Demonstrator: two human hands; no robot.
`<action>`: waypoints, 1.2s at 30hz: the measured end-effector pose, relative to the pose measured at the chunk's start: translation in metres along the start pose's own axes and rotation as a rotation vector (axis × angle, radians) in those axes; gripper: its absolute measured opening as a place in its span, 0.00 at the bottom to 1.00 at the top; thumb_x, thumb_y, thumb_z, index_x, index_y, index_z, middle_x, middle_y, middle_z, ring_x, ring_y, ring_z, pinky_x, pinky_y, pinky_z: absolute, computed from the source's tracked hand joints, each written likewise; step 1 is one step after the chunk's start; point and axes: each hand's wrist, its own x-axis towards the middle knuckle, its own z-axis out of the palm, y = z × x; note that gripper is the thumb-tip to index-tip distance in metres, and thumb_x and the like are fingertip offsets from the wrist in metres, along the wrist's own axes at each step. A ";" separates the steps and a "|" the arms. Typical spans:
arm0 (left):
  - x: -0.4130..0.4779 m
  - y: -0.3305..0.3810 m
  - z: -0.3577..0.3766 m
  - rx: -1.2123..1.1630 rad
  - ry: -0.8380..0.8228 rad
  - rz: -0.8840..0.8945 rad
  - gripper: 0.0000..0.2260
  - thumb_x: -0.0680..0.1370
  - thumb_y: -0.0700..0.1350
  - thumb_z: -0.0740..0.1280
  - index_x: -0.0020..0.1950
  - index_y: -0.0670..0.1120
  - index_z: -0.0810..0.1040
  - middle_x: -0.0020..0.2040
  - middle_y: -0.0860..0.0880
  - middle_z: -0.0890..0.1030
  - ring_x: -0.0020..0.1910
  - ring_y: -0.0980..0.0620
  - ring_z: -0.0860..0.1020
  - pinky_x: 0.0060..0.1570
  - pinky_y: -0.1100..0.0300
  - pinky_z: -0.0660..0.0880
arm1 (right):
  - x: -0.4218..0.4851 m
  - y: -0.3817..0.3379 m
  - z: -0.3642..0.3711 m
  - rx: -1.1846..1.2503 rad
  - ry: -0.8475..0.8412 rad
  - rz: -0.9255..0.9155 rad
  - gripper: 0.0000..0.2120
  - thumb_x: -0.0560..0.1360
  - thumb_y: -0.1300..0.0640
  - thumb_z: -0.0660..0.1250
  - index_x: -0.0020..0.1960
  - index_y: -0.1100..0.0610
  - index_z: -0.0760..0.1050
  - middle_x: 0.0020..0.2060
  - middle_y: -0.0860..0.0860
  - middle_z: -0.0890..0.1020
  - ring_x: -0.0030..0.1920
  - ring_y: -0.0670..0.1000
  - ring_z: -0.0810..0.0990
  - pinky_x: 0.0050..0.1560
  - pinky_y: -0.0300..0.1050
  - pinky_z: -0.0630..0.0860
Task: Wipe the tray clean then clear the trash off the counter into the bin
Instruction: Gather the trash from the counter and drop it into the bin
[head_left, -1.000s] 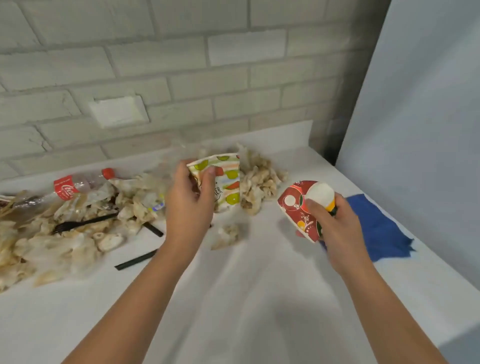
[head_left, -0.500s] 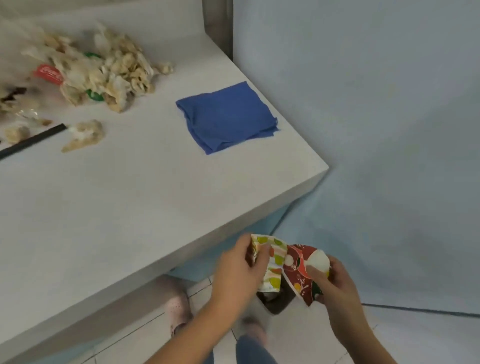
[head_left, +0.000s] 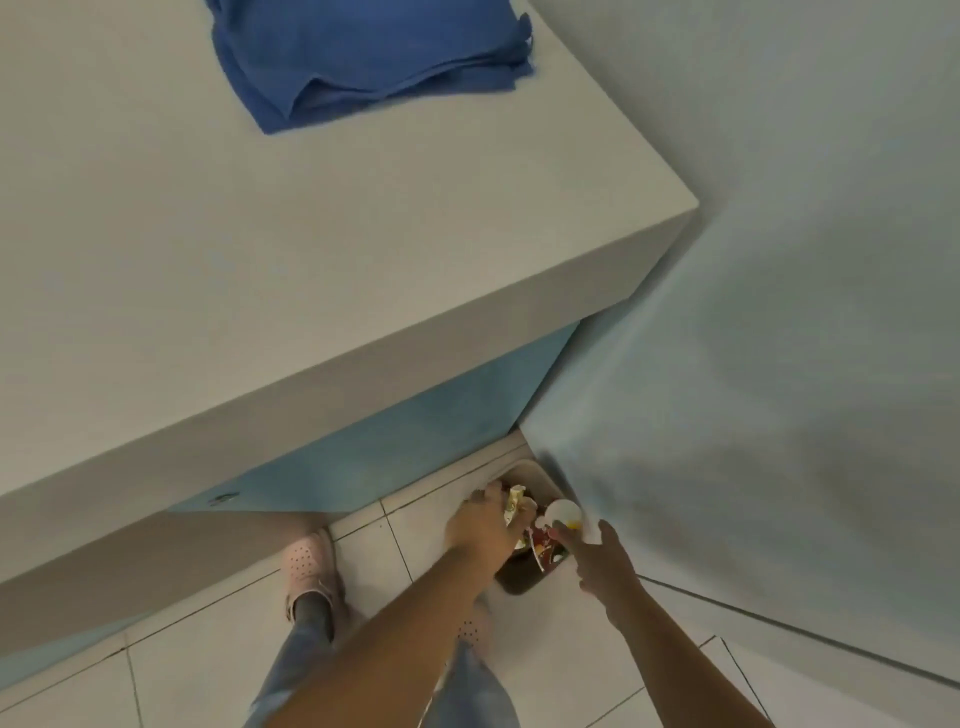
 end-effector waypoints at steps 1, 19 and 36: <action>0.003 -0.005 0.004 0.073 -0.035 -0.006 0.25 0.77 0.63 0.57 0.67 0.48 0.66 0.59 0.46 0.75 0.55 0.47 0.75 0.50 0.56 0.74 | 0.001 -0.002 0.002 -0.051 -0.018 -0.002 0.34 0.73 0.45 0.68 0.73 0.57 0.60 0.58 0.58 0.72 0.60 0.58 0.74 0.62 0.55 0.72; -0.191 0.001 -0.268 -0.720 1.041 0.480 0.07 0.77 0.42 0.63 0.53 0.51 0.76 0.45 0.59 0.76 0.38 0.58 0.76 0.38 0.67 0.73 | -0.234 -0.209 0.027 0.375 -0.110 -1.054 0.03 0.74 0.52 0.69 0.43 0.50 0.80 0.30 0.55 0.80 0.26 0.47 0.75 0.30 0.35 0.76; -0.178 -0.255 -0.570 -0.951 1.313 0.103 0.08 0.78 0.38 0.63 0.49 0.51 0.75 0.29 0.50 0.68 0.27 0.59 0.67 0.31 0.70 0.67 | -0.304 -0.538 0.297 -0.092 -0.139 -1.540 0.06 0.75 0.59 0.68 0.48 0.51 0.81 0.41 0.45 0.83 0.40 0.41 0.78 0.41 0.32 0.74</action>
